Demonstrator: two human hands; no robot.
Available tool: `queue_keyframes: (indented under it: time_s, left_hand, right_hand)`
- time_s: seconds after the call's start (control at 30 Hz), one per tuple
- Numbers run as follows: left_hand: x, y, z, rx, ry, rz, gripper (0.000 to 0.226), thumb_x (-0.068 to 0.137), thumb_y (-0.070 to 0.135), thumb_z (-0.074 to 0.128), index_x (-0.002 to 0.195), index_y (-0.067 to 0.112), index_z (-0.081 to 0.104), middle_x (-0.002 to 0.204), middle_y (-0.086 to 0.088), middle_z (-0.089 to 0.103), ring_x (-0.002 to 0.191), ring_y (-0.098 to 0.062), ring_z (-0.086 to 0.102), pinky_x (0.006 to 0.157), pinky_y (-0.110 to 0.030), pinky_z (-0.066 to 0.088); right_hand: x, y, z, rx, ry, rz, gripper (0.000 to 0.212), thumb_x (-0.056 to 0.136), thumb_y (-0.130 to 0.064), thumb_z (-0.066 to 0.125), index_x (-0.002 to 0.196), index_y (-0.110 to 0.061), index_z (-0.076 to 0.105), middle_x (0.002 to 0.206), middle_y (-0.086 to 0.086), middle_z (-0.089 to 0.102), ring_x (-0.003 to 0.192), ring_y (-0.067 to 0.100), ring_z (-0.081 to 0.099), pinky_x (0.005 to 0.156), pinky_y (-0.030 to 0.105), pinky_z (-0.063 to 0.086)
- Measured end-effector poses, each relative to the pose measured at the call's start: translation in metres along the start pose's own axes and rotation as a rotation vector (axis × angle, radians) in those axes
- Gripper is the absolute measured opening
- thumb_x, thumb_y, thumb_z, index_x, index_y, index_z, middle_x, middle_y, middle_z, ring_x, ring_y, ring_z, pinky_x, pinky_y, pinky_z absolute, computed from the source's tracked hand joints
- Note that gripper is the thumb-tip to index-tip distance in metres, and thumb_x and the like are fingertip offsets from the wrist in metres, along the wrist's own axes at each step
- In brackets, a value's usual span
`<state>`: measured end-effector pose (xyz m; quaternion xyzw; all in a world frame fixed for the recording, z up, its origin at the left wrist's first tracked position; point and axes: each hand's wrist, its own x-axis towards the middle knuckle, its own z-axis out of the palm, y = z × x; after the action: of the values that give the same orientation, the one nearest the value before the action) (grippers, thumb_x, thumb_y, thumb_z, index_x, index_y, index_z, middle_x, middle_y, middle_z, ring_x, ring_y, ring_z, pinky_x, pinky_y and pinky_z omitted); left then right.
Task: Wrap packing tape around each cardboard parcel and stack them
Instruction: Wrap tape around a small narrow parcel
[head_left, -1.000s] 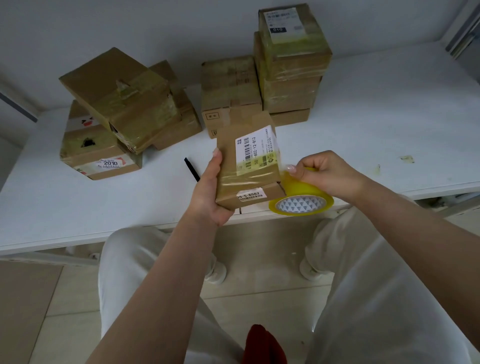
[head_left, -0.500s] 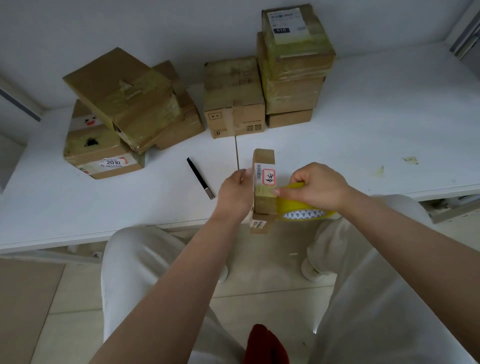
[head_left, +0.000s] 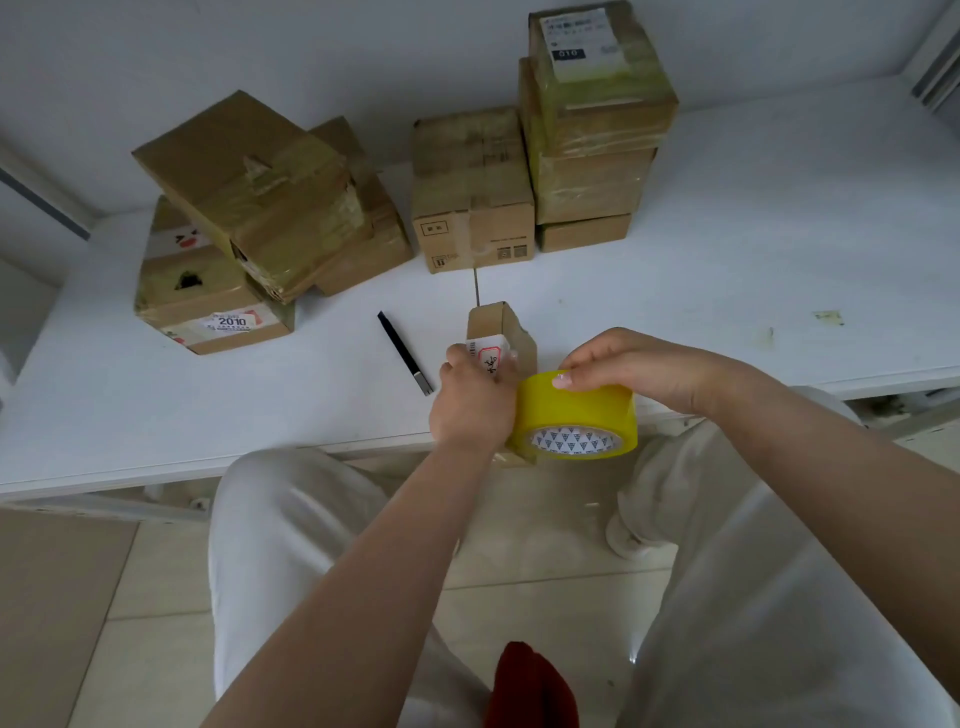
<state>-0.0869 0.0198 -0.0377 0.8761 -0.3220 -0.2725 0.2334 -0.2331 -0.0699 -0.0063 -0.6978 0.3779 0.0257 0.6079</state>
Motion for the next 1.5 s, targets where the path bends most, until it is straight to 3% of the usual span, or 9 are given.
queue_keyframes:
  time_s: [0.1,0.23,0.33,0.5,0.67,0.8,1.07,1.3,1.5]
  left_hand:
    - [0.011,-0.016,-0.010,-0.101,0.020,0.030,0.053,0.098,0.051,0.041,0.126,0.006,0.049,0.121,-0.013,0.059,0.110,-0.033,0.055,0.087,-0.038,0.044]
    - [0.009,-0.020,-0.016,-0.241,0.017,0.104,0.043,0.100,0.046,0.043,0.102,0.006,0.057,0.088,-0.005,0.060,0.082,-0.024,0.054,0.070,-0.030,0.039]
    - [0.011,-0.019,-0.023,-0.354,-0.008,0.085,0.041,0.099,0.047,0.042,0.098,0.009,0.057,0.078,-0.002,0.053,0.071,-0.018,0.048,0.067,-0.029,0.039]
    - [0.013,-0.023,-0.037,-0.613,-0.128,0.084,0.034,0.096,0.053,0.048,0.090,0.023,0.065,0.086,-0.005,0.052,0.077,-0.020,0.045,0.071,-0.036,0.041]
    - [0.016,-0.023,-0.042,-0.728,-0.156,0.081,0.021,0.091,0.051,0.053,0.083,0.045,0.072,0.099,-0.002,0.065,0.101,-0.029,0.064,0.099,-0.055,0.048]
    - [0.014,-0.015,-0.044,-0.756,-0.131,0.072,0.031,0.100,0.044,0.046,0.079,0.045,0.068,0.093,0.002,0.058,0.090,-0.023,0.053,0.085,-0.038,0.048]
    - [0.012,-0.011,-0.040,-0.791,-0.077,0.096,0.022,0.097,0.051,0.045,0.099,0.043,0.065,0.116,0.001,0.067,0.114,-0.028,0.061,0.100,-0.053,0.047]
    - [0.008,-0.008,-0.040,-0.910,-0.179,-0.029,0.033,0.101,0.045,0.044,0.095,0.026,0.070,0.093,-0.002,0.076,0.088,-0.027,0.072,0.084,-0.047,0.058]
    - [0.009,-0.012,-0.032,-0.864,-0.287,-0.082,0.029,0.092,0.052,0.056,0.099,0.026,0.066,0.096,-0.003,0.076,0.086,-0.026,0.074,0.081,-0.045,0.059]
  right_hand:
    - [-0.001,-0.002,0.002,0.045,-0.001,-0.078,0.052,0.073,-0.048,0.075,0.091,0.001,0.070,0.083,0.015,0.068,0.080,0.019,0.063,0.079,0.034,0.047]
    - [-0.006,-0.003,-0.001,0.027,0.038,-0.144,0.075,0.065,-0.059,0.072,0.094,0.010,0.064,0.087,0.028,0.063,0.077,0.023,0.061,0.076,0.037,0.047]
    - [-0.015,0.005,-0.015,0.052,0.094,-0.119,0.067,0.068,-0.054,0.079,0.083,0.009,0.065,0.071,0.015,0.063,0.068,0.020,0.060,0.071,0.032,0.046]
    - [-0.021,0.018,-0.024,-0.083,0.241,-0.053,0.050,0.067,-0.056,0.069,0.068,-0.006,0.068,0.058,0.001,0.064,0.056,0.013,0.063,0.056,0.023,0.048]
    - [-0.015,0.015,-0.021,-0.143,0.318,-0.117,0.042,0.076,-0.046,0.073,0.070,-0.004,0.070,0.065,0.011,0.066,0.056,0.011,0.062,0.055,0.021,0.046]
    - [-0.015,0.013,-0.023,-0.164,0.327,-0.131,0.042,0.076,-0.047,0.071,0.074,-0.005,0.072,0.069,0.009,0.069,0.061,0.014,0.066,0.057,0.022,0.049]
    - [-0.015,0.014,-0.024,-0.160,0.332,-0.135,0.054,0.066,-0.057,0.067,0.075,-0.004,0.071,0.072,0.013,0.069,0.064,0.019,0.067,0.060,0.026,0.050]
    - [-0.011,0.018,-0.019,-0.114,0.319,-0.110,0.049,0.077,-0.046,0.071,0.080,0.003,0.069,0.075,0.020,0.066,0.057,0.011,0.060,0.053,0.018,0.046]
    - [-0.009,0.027,-0.017,-0.100,0.269,-0.013,0.034,0.080,-0.043,0.073,0.075,-0.008,0.072,0.064,0.001,0.068,0.056,0.011,0.065,0.055,0.021,0.048]
